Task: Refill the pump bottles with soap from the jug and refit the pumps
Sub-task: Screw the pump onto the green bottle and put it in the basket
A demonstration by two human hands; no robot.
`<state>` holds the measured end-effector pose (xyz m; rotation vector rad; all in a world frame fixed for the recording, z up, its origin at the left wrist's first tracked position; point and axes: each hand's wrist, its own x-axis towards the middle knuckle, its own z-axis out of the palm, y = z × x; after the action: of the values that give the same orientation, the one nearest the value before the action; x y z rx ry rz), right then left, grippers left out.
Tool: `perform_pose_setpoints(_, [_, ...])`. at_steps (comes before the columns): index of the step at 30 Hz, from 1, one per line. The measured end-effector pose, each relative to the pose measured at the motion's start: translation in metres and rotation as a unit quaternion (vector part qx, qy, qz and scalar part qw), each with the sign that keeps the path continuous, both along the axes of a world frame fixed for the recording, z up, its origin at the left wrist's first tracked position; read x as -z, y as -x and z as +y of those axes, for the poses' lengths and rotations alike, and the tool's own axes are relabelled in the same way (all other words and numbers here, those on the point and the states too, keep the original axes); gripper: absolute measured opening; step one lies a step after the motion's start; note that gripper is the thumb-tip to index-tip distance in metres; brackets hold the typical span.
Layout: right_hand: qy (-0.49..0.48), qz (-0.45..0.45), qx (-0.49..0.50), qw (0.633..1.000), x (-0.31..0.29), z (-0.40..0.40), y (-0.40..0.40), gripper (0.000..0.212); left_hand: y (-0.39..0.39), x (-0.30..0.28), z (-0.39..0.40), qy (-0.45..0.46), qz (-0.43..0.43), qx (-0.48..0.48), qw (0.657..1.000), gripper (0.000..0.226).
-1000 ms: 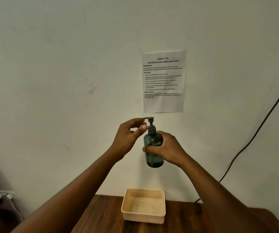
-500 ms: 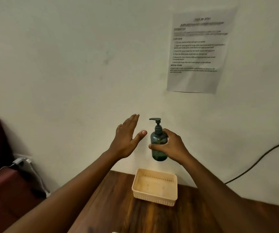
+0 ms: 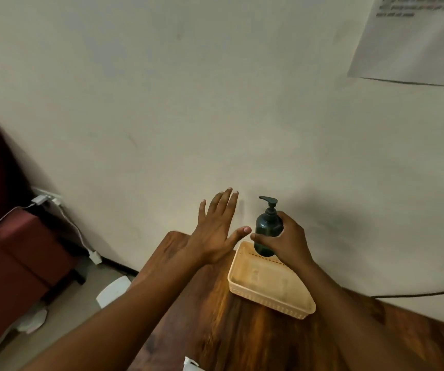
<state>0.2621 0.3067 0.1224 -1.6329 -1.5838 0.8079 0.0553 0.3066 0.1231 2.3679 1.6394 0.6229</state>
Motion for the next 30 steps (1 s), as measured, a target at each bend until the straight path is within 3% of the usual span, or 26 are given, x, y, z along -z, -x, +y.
perform_pose_setpoints(15, [0.025,-0.040,0.060,0.997,0.164,0.044,0.029,0.077,0.011,0.125,0.044,0.058,0.053,-0.009,0.997,0.097])
perform_pose_setpoints(30, [-0.011,-0.092,0.107,0.990,0.211,0.059,0.046,0.073,0.012,0.166,0.057,0.082,0.060,-0.004,0.995,0.099])
